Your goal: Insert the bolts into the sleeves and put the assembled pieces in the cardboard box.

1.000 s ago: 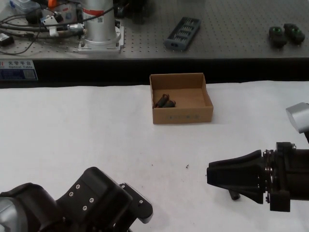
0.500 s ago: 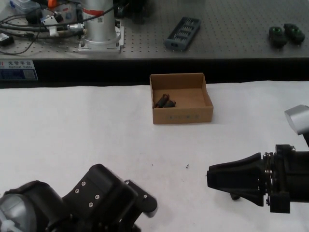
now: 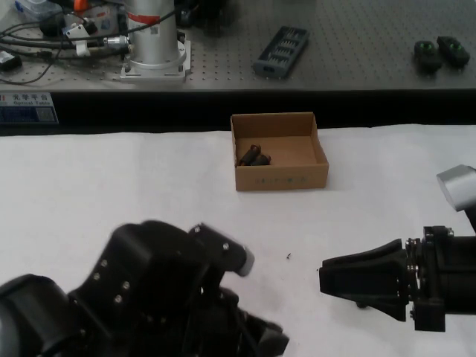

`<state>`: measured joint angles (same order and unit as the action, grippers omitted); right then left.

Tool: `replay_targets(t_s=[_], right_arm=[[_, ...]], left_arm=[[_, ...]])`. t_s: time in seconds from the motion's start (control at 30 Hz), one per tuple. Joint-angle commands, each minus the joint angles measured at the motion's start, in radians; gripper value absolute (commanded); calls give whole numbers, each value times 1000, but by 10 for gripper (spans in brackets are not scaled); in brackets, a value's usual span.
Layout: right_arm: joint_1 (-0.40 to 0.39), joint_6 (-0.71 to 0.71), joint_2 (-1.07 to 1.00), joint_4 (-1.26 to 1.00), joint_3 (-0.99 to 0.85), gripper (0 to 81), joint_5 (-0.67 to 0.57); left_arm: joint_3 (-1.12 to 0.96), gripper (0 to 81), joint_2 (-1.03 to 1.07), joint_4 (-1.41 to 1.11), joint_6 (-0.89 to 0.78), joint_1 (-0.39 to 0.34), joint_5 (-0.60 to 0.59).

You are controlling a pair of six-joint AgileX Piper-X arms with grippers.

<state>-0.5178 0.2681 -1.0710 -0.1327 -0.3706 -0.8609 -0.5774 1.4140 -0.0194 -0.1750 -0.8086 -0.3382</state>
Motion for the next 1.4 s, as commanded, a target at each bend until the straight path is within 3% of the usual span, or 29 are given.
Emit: replay_targets(t_s=[0.0, 0.27, 0.5, 0.63, 0.93, 1.1, 1.37], right_arm=[[7, -25, 11, 62, -8, 175, 17], [2, -67, 9, 244, -67, 175, 68], [-9, -126, 9, 686, -190, 175, 382], [-8, 50, 12, 749, -219, 175, 523], [-27, 377, 12, 684, -226, 176, 584], [-38, 575, 12, 762, -226, 273, 629], [-108, 734, 12, 867, -226, 267, 720]], left_arm=[[-5, 113, -103, -33, -7, 2, 31], [-5, 113, -217, 77, 55, 81, 163], [-5, 113, -275, 124, 71, 117, 146], [-5, 113, -307, 131, 71, 117, 146], [-5, 113, -379, 182, 12, 117, 146], [-5, 113, -427, 207, -89, 117, 142], [-5, 113, -488, 252, -113, 117, 139]])
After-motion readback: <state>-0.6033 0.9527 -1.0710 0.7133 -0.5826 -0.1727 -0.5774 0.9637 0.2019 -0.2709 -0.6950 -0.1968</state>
